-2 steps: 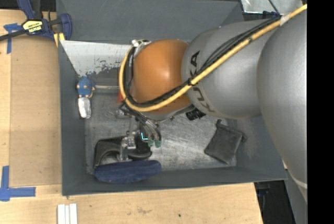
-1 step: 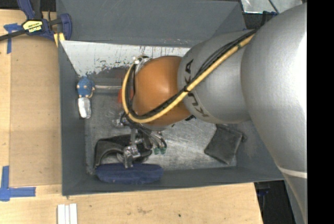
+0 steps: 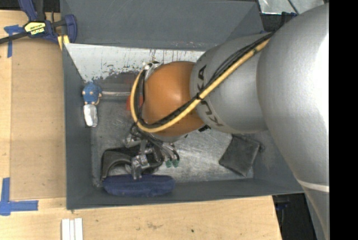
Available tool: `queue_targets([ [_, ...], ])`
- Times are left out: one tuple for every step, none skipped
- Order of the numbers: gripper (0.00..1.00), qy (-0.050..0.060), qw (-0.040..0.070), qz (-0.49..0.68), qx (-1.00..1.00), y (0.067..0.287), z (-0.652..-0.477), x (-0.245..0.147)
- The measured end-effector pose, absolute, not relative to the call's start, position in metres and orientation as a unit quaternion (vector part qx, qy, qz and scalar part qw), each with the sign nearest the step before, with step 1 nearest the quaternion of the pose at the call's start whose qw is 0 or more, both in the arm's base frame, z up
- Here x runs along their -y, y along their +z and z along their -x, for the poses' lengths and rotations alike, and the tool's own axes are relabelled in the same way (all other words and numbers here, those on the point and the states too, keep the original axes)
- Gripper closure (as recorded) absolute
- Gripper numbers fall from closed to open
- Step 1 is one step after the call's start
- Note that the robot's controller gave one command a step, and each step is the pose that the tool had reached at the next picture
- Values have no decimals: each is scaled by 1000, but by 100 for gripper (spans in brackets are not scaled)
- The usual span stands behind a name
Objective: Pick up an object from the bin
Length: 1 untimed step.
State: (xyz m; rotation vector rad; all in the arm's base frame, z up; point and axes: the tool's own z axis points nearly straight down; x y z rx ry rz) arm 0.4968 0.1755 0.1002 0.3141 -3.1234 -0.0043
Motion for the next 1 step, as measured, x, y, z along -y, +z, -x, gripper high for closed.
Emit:
queue_targets([
  [100,0,-2,-234,972,243,-542,-168],
])
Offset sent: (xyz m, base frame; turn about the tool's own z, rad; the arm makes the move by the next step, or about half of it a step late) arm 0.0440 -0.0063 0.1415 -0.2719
